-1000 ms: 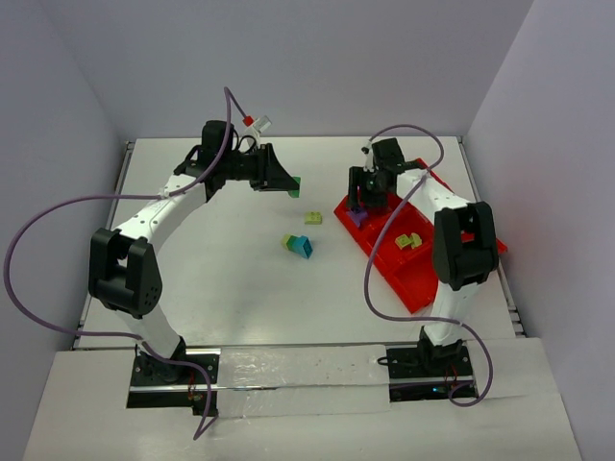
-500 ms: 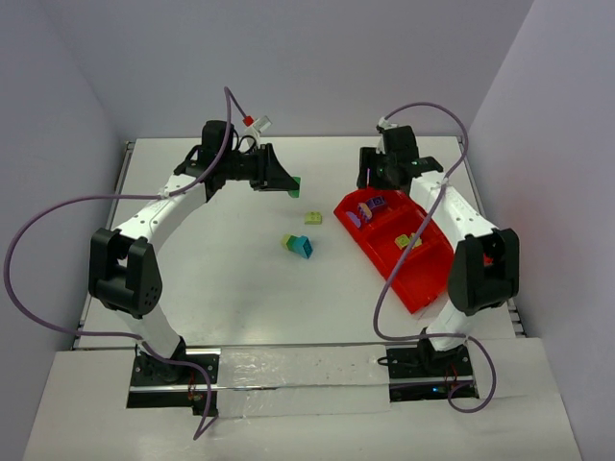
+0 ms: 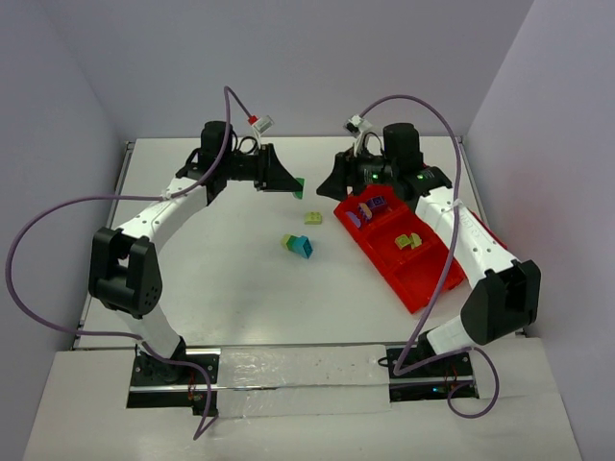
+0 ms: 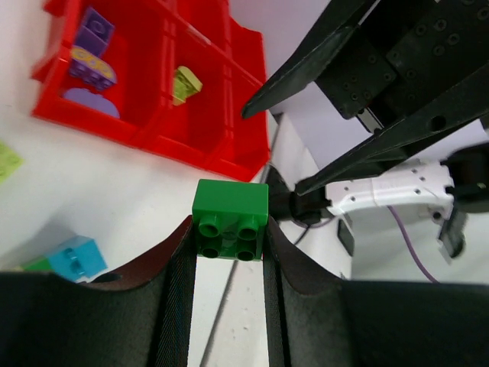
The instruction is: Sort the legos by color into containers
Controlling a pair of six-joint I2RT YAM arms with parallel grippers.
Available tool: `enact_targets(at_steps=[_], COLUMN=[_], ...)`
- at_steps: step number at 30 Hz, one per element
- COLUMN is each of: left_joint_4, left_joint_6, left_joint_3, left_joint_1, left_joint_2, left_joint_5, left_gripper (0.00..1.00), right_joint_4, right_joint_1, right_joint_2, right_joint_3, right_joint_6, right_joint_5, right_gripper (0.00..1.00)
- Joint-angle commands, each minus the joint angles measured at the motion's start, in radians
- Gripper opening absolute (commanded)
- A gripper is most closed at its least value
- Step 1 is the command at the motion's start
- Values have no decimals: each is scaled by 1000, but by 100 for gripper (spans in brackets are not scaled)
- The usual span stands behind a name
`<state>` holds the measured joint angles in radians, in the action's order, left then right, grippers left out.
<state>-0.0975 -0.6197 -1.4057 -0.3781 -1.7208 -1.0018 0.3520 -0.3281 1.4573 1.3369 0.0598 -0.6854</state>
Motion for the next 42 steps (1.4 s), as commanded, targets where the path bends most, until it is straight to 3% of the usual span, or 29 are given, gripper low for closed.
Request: enact_targets(at_steps=[1, 8, 15, 24, 33, 37, 42], left_joint_4=[228, 332, 385, 405, 320, 232, 203], left_joint_6=[-131, -245, -268, -285, -252, -215, -204], left_joint_3=[5, -15, 17, 9, -12, -40, -49], left_joint_1=[-4, -4, -4, -4, -4, -4, -4], left_joint_2=[10, -21, -10, -19, -37, -43, -47], left_joint_5=[-142, -175, -188, -198, -199, -196, -198], left_gripper=[0, 0, 0, 0, 0, 0, 0], right_joint_4=[-34, -19, -28, -33, -81, -134, -244], right_joint_1=[-17, -113, -111, -109, -159, -192, -218], right_joint_2=[8, -44, -10, -19, -134, -181, -216], right_joint_3=[56, 19, 49, 54, -48, -128, -210], right_joint_6=[-36, -230, -185, -185, -411, -600, -661], right_joint_5=[-163, 110, 19, 23, 193, 192, 178], right_gripper=[66, 69, 69, 68, 71, 72, 76])
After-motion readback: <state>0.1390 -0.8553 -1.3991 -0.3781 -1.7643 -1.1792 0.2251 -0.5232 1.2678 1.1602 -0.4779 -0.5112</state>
